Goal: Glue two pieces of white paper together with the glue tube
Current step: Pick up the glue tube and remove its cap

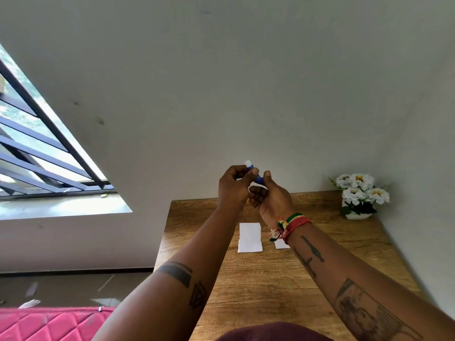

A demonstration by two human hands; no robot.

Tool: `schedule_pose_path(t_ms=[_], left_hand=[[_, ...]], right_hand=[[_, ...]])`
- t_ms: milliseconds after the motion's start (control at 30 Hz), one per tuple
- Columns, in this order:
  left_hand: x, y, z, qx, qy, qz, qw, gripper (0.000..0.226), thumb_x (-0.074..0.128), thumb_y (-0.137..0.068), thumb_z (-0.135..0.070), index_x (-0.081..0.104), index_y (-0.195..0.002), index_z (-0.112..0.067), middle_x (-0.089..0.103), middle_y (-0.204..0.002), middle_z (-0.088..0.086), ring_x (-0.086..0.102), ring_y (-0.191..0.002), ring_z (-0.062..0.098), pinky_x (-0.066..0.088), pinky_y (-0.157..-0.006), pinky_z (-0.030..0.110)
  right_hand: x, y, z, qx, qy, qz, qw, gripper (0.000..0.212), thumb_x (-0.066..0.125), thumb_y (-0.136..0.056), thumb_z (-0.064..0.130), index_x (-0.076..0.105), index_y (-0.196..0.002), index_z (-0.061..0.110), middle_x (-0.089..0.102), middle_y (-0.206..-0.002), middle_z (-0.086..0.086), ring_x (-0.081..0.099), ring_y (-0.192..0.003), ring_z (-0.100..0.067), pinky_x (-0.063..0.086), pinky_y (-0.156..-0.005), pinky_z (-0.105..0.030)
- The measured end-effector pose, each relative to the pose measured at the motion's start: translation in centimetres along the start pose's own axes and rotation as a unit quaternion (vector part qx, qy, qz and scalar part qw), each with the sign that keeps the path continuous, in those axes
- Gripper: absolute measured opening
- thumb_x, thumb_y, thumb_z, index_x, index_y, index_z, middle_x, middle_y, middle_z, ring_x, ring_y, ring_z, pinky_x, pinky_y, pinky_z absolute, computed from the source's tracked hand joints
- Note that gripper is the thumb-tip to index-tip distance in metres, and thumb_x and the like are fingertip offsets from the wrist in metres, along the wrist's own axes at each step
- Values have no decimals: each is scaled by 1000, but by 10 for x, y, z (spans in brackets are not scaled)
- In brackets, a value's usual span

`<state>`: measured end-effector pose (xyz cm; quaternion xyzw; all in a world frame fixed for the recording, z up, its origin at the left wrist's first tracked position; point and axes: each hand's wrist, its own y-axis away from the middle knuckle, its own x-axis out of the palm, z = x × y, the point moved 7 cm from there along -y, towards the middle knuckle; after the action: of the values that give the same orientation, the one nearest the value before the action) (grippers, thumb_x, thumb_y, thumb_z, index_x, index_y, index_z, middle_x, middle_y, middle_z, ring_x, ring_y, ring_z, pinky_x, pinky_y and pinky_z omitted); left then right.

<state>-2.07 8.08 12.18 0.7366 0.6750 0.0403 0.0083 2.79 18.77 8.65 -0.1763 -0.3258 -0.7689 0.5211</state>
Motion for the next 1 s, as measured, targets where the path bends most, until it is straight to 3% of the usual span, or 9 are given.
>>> schedule_pose_path(t_ms=[167,300,433,567,633,733,800,900,1000], left_hand=[[-1,-1,-4,12,-20,-9,1000,13,81,-88,-29,74,-98,-24,73,-99,-9,69,-91,8,52,-76,25],[6,3,-8,15,-29,2,999,17,78,-91,-25,73,-105,-16,71,-103,-7,65,-68,-9,49,-57,15],[4,1,-11,21,-29,-17,999,11,79,-89,-29,73,-98,-26,73,-101,-11,69,-92,7,54,-78,29],[4,-2,-12,19,-16,-25,999,9,80,-88,-28,74,-94,-27,74,-100,-9,70,-98,14,56,-86,36],[5,-2,-10,19,-18,-22,999,11,79,-89,-28,74,-98,-25,74,-102,-8,70,-92,9,55,-78,32],[9,0,-10,9,-22,-6,1000,19,76,-92,-24,72,-108,-15,71,-103,-5,64,-61,-7,52,-52,17],[12,0,-8,2,-22,-2,1000,22,74,-94,-19,70,-112,-8,69,-101,-4,60,-49,-10,46,-43,9],[13,2,-8,14,-43,1,999,22,74,-94,-19,70,-113,-7,68,-104,-3,58,-48,-14,41,-41,4],[8,2,-8,17,-45,-6,999,20,76,-92,-23,72,-108,-13,72,-104,-5,64,-59,-10,46,-46,9]], right_hand=[[2,0,3,-22,-37,29,999,38,60,-98,25,62,-120,-6,62,-76,-9,63,-65,-16,57,-60,-25],[-2,-7,5,-15,-28,-12,999,44,58,-100,34,62,-123,-4,59,-68,-4,56,-56,-12,49,-53,-23],[0,-8,6,-21,-69,8,997,37,62,-98,27,64,-118,-4,64,-74,-9,63,-62,-15,57,-59,-25],[3,-6,5,-20,-108,41,993,26,59,-99,12,64,-115,-7,66,-76,-11,67,-64,-15,60,-62,-24],[1,-8,3,-23,-91,24,995,28,58,-100,18,65,-113,-5,64,-71,-8,64,-60,-13,57,-57,-23],[-1,-12,-2,-12,-47,-2,999,38,54,-102,33,65,-117,0,57,-67,-4,56,-54,-12,50,-49,-23],[-1,-14,-5,7,-24,-12,1000,41,48,-104,41,66,-108,5,52,-63,-2,51,-50,-12,43,-47,-25],[-4,-15,-9,33,-3,-17,999,46,45,-102,50,64,-88,11,50,-59,-1,47,-48,-14,38,-48,-28],[-6,-16,-12,30,-20,-11,999,51,51,-99,52,69,-109,5,61,-75,-9,56,-60,-19,45,-55,-30]])
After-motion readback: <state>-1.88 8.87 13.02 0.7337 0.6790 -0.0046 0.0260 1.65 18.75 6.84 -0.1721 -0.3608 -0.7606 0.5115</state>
